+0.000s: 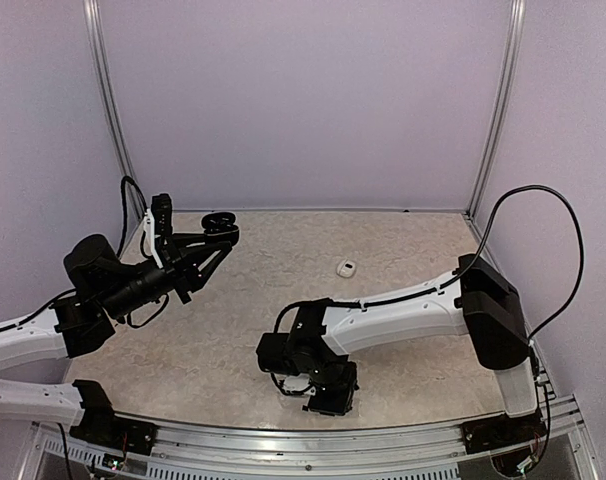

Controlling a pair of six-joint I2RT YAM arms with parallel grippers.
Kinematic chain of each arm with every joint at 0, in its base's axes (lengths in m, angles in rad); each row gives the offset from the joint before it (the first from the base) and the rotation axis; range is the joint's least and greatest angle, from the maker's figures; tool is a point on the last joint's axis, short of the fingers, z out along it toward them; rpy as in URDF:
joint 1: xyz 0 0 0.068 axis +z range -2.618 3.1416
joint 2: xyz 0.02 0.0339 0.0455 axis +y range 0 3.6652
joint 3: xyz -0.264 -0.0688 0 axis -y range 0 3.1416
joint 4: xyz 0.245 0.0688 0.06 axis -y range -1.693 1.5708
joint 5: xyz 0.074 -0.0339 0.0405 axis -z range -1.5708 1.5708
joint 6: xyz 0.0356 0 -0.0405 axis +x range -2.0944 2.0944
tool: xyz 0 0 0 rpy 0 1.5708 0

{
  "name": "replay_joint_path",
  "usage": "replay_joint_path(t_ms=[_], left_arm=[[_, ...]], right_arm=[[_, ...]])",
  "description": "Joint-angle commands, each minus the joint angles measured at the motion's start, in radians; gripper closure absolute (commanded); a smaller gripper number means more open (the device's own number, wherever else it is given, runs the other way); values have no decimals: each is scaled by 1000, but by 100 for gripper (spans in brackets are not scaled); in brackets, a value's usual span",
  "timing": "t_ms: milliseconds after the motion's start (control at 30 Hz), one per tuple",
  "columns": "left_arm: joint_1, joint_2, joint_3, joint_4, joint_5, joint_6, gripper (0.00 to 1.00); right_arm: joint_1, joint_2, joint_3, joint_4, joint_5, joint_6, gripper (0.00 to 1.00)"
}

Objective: Insert the wireless bluetooth earbuds into the charging case
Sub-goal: Pick up the left earbud from the center of the board.

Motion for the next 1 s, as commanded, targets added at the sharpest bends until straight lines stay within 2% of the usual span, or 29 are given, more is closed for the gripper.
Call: replay_joint_path(t_ms=[0,967], left_arm=[[5,-6,4,16,7,16,95],[6,-6,6,13,6,22,95]], right_arm=[[3,17,-22,27,-19,2,81],[4,25,15,36,-17,-5,72]])
